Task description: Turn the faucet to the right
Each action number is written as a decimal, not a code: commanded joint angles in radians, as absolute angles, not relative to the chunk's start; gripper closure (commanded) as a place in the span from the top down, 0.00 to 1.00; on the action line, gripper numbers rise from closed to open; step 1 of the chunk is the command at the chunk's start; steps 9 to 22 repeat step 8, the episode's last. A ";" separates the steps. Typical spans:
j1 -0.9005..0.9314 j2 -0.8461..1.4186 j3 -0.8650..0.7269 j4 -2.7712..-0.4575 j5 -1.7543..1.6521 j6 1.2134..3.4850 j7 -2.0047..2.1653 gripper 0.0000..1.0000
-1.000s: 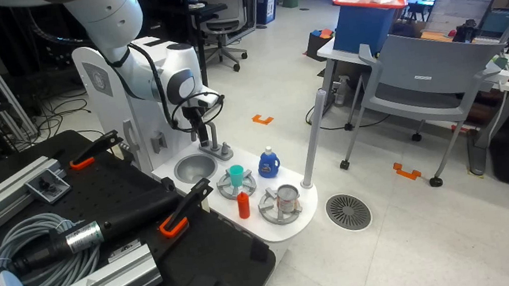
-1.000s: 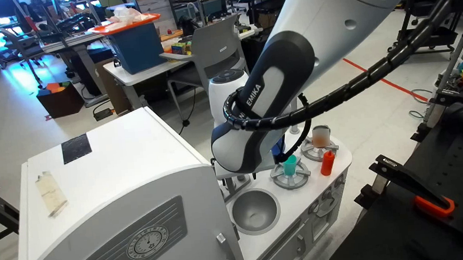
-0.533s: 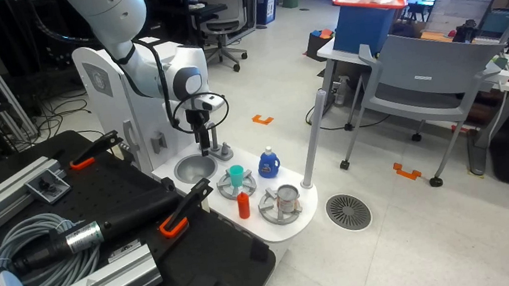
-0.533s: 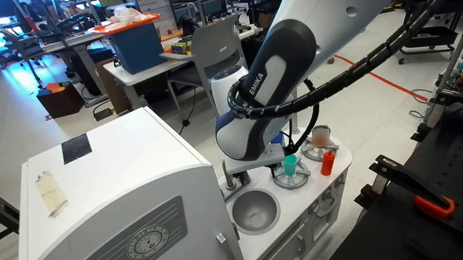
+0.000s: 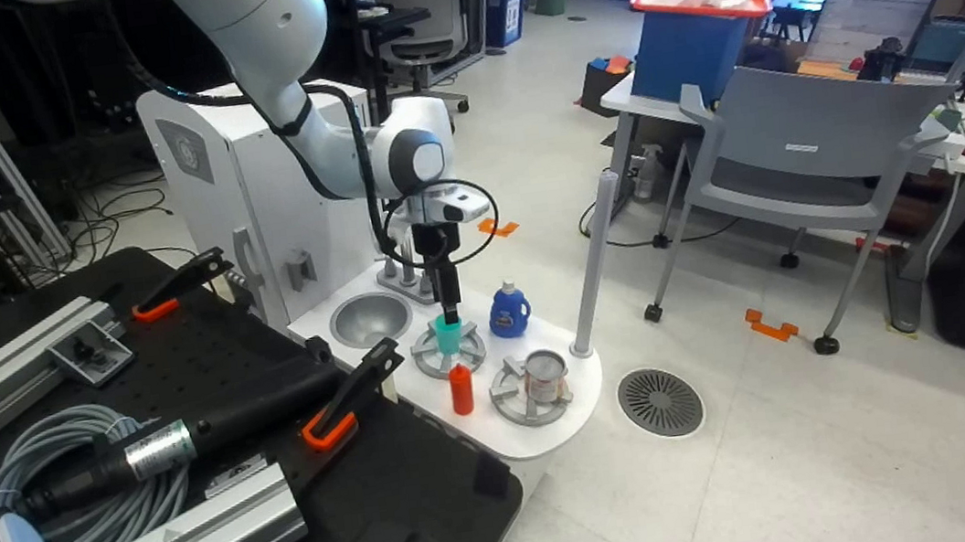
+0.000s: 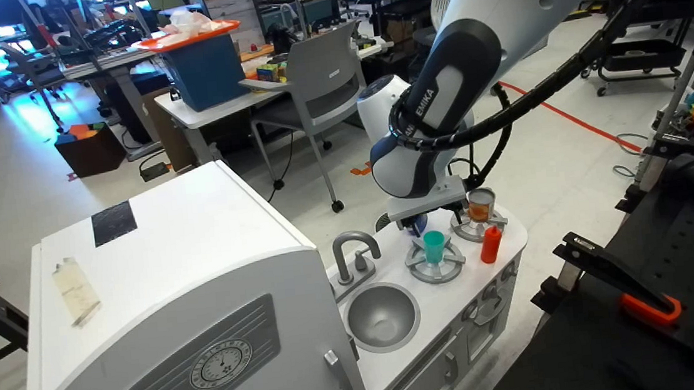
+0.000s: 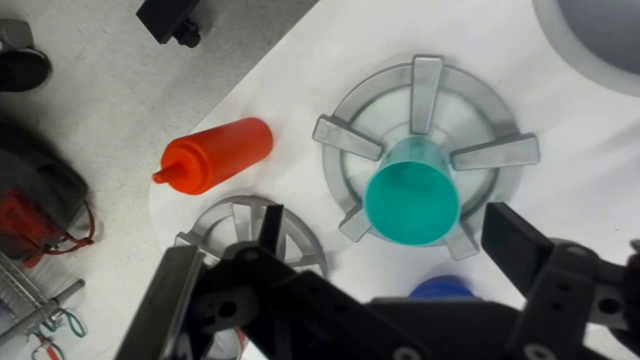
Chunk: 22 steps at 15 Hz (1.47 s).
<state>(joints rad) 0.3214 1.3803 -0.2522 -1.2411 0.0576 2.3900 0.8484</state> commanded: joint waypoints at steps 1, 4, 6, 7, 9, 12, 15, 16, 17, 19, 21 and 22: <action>0.301 1.292 -0.220 -1.283 0.060 2.202 0.773 1.00; 0.291 1.157 -0.177 -1.381 0.068 2.100 0.631 1.00; 0.283 1.241 -0.176 -1.289 0.030 2.116 0.686 1.00; 0.283 1.200 -0.166 -1.313 0.031 2.088 0.658 1.00; 0.283 1.167 -0.160 -1.335 0.032 2.071 0.642 1.00; 0.283 1.167 -0.160 -1.335 0.032 2.071 0.642 1.00; 0.283 1.167 -0.160 -1.335 0.032 2.071 0.642 1.00; 0.283 1.167 -0.160 -1.335 0.032 2.071 0.642 1.00; 0.283 1.167 -0.160 -1.335 0.032 2.071 0.642 1.00; 0.283 1.167 -0.160 -1.335 0.032 2.071 0.642 1.00; 0.283 1.167 -0.160 -1.335 0.032 2.071 0.642 1.00; 0.283 1.167 -0.160 -1.335 0.032 2.071 0.642 1.00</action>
